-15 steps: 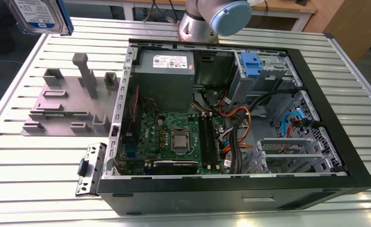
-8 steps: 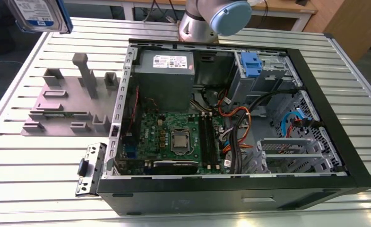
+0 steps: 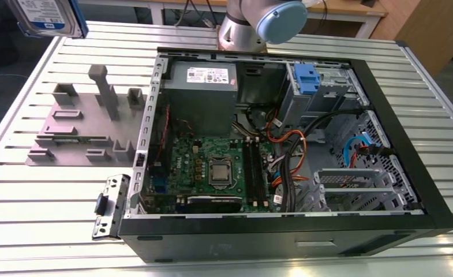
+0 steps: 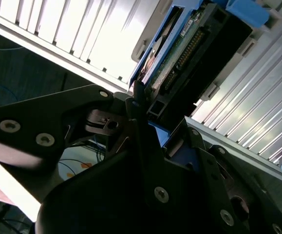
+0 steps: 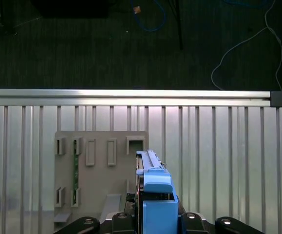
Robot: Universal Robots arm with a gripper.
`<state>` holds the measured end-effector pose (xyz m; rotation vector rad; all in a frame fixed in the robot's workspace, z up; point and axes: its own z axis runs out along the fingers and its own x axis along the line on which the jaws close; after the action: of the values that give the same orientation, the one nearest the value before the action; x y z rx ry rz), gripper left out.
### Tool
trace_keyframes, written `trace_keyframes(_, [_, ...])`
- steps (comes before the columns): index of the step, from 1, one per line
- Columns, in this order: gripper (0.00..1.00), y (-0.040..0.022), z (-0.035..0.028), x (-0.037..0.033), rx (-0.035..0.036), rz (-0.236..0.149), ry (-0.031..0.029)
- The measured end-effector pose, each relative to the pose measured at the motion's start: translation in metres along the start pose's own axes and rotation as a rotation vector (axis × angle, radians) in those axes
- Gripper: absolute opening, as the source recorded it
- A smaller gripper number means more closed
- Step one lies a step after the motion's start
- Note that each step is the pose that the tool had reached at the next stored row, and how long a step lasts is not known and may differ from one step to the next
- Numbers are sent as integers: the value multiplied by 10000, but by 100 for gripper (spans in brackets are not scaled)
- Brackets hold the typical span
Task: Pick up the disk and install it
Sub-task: 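Pick up the disk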
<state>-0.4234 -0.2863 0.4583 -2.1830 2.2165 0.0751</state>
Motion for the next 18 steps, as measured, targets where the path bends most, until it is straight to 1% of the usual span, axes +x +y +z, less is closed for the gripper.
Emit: trace_keyframes(18, [36,2,-126,-7,0,-1,-33])
